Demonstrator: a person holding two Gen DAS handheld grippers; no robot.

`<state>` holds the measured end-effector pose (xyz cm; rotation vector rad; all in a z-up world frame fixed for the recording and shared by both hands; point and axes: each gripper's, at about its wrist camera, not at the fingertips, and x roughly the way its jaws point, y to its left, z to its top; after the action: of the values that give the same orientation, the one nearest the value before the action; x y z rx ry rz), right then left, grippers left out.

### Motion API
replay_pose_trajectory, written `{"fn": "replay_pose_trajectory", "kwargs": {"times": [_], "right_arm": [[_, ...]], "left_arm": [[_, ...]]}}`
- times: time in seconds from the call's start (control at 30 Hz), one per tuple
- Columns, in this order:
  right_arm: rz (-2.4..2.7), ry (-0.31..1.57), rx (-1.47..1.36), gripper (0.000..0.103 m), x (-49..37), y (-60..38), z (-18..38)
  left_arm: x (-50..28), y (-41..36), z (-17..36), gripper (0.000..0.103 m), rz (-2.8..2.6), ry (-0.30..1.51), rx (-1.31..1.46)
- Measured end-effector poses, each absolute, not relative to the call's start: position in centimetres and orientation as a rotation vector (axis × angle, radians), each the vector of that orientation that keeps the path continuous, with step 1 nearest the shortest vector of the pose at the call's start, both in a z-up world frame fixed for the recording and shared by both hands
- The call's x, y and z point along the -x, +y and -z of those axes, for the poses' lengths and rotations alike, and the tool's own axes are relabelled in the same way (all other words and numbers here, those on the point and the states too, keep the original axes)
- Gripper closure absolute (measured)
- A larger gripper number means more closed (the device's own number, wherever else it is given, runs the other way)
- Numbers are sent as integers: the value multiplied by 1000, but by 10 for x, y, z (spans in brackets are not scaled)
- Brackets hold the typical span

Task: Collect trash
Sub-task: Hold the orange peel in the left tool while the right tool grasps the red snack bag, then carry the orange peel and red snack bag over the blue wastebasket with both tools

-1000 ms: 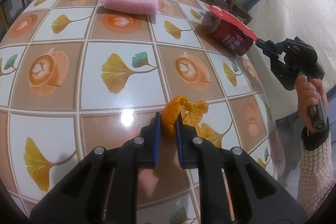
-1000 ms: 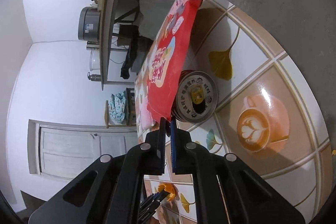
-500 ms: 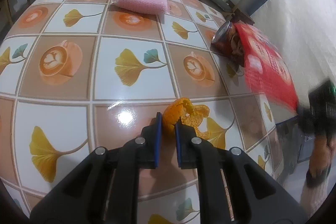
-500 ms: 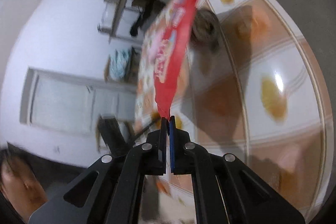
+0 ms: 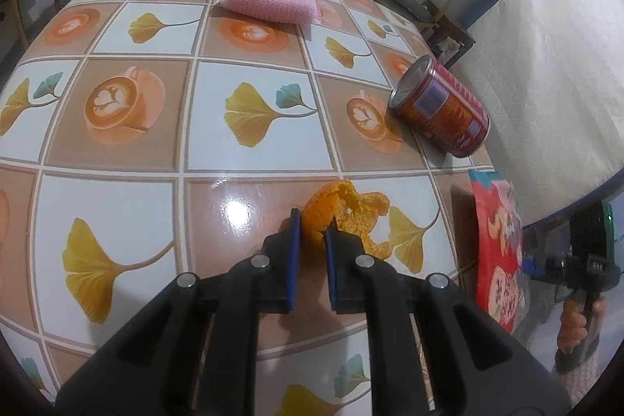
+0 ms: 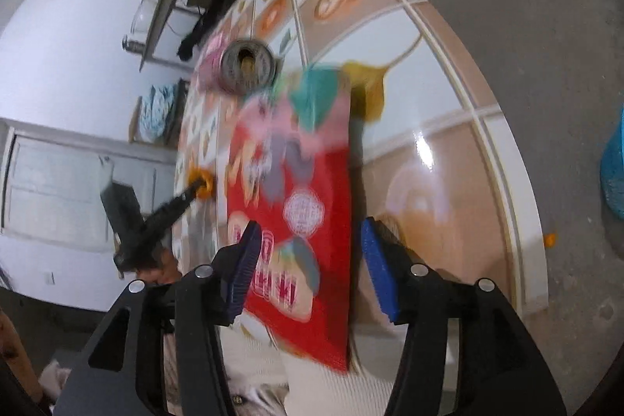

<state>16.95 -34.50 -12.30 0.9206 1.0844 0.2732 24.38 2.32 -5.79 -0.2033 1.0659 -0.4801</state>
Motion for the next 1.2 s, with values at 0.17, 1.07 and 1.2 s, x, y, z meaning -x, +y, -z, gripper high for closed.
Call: {"fn": "replay_pose_trajectory", "kwargs": {"times": [0.17,1.07,1.2], "right_arm": [[-278,1078,-861,51,-183,-336,121],[-196,990,-631,99,-163,-292,76],[-173,953,-637,99,-155,-301,66]], "left_arm": [[-244,24,58,93,479,1065,208],[-232,27,51,96,490,1036,220],[-225,29,43,96,494,1022,222]]}}
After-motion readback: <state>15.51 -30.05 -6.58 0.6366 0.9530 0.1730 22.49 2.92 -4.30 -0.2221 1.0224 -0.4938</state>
